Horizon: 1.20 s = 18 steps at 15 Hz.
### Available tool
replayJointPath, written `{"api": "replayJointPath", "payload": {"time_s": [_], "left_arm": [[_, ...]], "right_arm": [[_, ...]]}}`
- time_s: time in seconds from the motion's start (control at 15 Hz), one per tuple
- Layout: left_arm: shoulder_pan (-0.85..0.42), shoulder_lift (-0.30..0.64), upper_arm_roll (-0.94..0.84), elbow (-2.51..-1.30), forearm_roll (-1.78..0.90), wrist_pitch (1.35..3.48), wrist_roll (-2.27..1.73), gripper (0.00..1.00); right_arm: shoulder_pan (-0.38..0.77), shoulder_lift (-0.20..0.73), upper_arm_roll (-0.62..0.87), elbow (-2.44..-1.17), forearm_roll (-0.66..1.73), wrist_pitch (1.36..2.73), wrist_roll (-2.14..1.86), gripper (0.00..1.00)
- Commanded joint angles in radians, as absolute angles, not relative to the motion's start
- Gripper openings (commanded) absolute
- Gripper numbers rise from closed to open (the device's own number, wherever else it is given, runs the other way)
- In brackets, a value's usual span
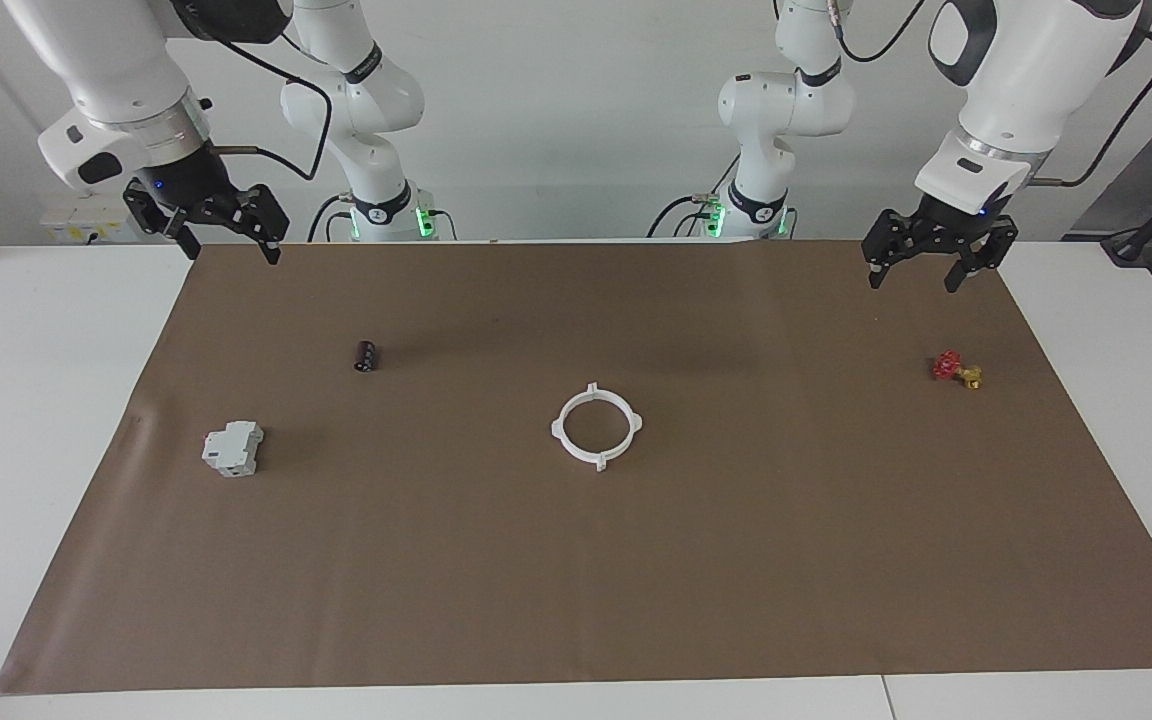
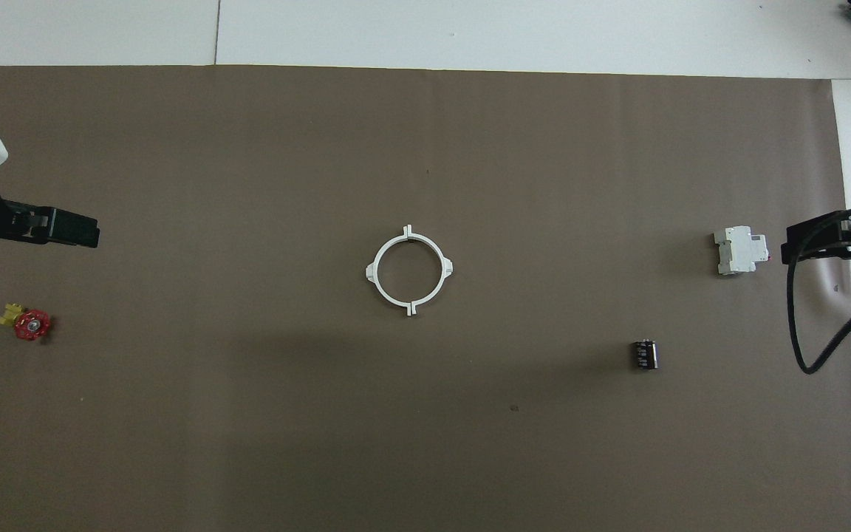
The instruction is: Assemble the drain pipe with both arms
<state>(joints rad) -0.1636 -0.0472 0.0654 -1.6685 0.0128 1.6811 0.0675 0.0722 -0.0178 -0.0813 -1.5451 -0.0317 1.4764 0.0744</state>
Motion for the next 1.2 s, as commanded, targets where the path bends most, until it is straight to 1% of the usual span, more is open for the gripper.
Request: {"api": "replayJointPath", "payload": {"time_s": [0.0, 1.13], "left_arm": [[-0.088, -0.048, -0.003, -1.666, -0.003, 1.686, 0.067, 1.00], [-0.080, -0.054, -0.025, -1.669, -0.002, 1.686, 0.041, 1.00]], "right_arm": [[0.061, -0.026, -0.077, -1.560, -0.028, 1.494, 0.049, 1.00], [0.061, -0.026, -0.077, -1.560, -0.026, 1.494, 0.049, 1.00]]}}
